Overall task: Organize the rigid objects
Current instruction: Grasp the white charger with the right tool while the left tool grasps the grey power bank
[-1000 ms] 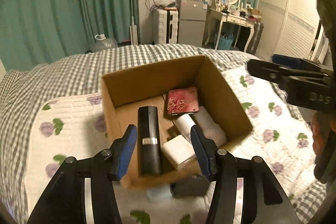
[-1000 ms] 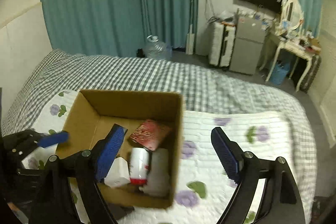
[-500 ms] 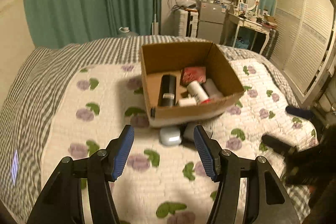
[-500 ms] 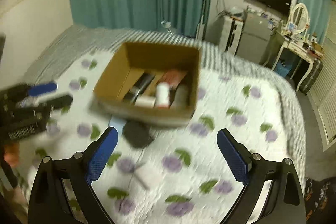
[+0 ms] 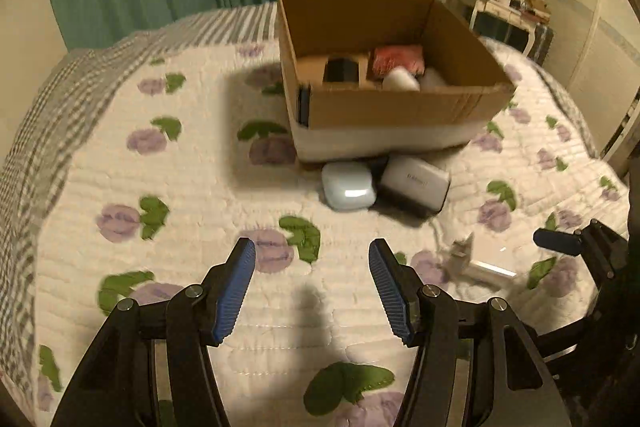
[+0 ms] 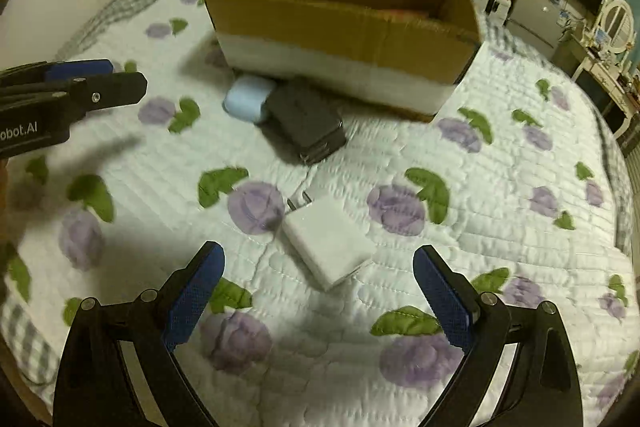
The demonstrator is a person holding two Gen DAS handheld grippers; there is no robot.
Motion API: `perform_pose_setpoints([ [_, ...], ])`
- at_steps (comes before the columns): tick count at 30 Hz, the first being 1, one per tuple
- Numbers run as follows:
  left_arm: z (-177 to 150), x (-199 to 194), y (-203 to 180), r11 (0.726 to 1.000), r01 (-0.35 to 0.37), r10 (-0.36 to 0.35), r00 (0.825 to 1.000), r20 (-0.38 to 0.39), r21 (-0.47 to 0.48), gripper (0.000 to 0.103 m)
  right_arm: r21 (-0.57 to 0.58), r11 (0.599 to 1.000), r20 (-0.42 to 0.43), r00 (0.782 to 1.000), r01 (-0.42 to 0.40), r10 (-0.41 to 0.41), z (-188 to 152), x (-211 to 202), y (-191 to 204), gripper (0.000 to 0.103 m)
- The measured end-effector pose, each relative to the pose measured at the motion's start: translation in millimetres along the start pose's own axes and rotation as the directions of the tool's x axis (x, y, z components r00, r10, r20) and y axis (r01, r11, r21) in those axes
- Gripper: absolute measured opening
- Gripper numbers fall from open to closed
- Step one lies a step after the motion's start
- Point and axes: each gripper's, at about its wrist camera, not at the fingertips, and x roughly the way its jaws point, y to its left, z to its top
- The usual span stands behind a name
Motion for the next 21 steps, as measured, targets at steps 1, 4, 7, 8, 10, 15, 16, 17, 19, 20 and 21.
perform_pose_setpoints([
  [1, -1, 4, 0, 1.000, -0.002, 0.002, 1.000, -0.011, 0.002, 0.062, -0.003, 1.000, -0.016, 1.000, -0.005, 0.005, -1, 7, 0, 0.096],
  [4, -5, 17, -2, 1.000, -0.004, 0.004, 0.999, -0.051, 0.008, 0.062, -0.018, 1.000, -0.039, 0.999, -0.001, 0.001, -2, 20, 1, 0.095],
  [7, -5, 23, -3, 1.000, 0.000, 0.001, 0.998, -0.061, 0.005, 0.062, -0.020, 1.000, -0.047, 0.999, 0.017, -0.018, 4, 29, 0, 0.093],
  [8, -5, 24, -4, 1.000, -0.001, 0.001, 0.998, -0.064, 0.006, 0.062, -0.016, 1.000, -0.044, 0.999, 0.017, -0.017, 7, 33, -3, 0.092],
  [10, -7, 27, -6, 1.000, -0.005, 0.006, 0.997, -0.073, 0.015, 0.062, 0.002, 1.000, -0.058, 0.998, 0.011, -0.011, 10, 40, -6, 0.084],
  [15, -8, 34, -11, 0.999, -0.025, 0.028, 0.995, -0.095, 0.033, 0.062, 0.026, 1.000, -0.051, 0.999, -0.016, 0.017, 5, 41, -9, 0.061],
  [16, -7, 34, -13, 0.999, -0.030, 0.033, 0.995, -0.094, 0.036, 0.062, 0.028, 0.999, -0.037, 0.999, -0.017, 0.018, 3, 37, -9, 0.061],
  [17, -6, 35, -14, 0.999, -0.030, 0.033, 0.995, -0.092, 0.038, 0.062, 0.036, 0.999, -0.021, 1.000, -0.021, 0.022, 2, 32, -11, 0.061],
  [19, -2, 35, -20, 0.999, -0.023, 0.027, 0.996, -0.085, 0.039, 0.062, 0.068, 0.997, 0.015, 1.000, -0.021, 0.020, 1, 22, -18, 0.061],
  [20, -1, 35, -22, 0.999, -0.020, 0.024, 0.996, -0.083, 0.039, 0.062, 0.081, 0.996, 0.026, 1.000, -0.020, 0.018, 0, 17, -22, 0.061],
  [21, 2, 35, -27, 0.999, -0.012, 0.015, 0.997, -0.079, 0.040, 0.062, 0.104, 0.994, 0.046, 0.999, -0.016, 0.011, 1, 10, -29, 0.061],
])
